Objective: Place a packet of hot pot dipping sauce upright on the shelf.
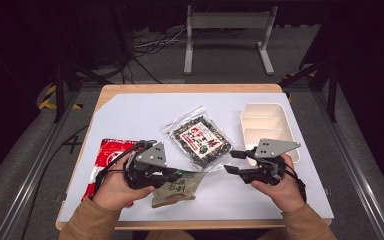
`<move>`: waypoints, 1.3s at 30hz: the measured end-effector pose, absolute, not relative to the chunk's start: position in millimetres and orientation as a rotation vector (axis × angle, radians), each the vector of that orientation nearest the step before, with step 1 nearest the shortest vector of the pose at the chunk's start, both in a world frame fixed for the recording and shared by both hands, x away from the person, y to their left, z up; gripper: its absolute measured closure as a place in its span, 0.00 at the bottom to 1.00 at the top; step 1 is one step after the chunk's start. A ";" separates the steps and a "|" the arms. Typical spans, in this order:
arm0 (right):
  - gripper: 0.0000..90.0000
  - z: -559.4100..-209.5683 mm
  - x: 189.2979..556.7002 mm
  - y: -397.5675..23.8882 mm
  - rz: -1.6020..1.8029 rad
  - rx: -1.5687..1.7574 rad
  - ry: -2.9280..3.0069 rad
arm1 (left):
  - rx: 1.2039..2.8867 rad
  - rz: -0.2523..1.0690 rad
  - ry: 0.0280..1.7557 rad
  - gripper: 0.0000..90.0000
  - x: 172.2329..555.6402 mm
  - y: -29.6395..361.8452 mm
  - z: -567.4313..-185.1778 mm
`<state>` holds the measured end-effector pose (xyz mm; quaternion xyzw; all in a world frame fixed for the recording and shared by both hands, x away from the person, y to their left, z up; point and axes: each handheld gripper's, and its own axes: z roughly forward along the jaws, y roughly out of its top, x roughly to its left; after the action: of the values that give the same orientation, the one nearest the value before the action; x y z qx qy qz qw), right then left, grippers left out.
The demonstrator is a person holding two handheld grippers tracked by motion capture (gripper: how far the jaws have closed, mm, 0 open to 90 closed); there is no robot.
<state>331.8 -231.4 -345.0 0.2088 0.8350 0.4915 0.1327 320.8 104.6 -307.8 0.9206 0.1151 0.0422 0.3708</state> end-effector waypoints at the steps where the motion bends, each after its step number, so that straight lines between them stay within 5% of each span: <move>1: 0.54 -344.1 331.1 -231.0 1.428 0.602 2.425 | 2.357 0.111 0.299 0.91 321.2 104.4 -307.7; 19: 0.55 -310.0 318.8 -197.3 1.309 0.363 2.576 | 2.334 0.136 0.336 0.91 325.1 103.2 -307.5; 39: 0.72 -304.1 334.6 -147.9 1.048 0.142 2.765 | 2.306 0.132 0.321 0.90 325.1 99.4 -308.9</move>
<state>334.6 -147.9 -304.1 0.0478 0.9302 0.3526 0.0902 325.1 99.4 -308.9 0.9089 0.1267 0.0520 0.3939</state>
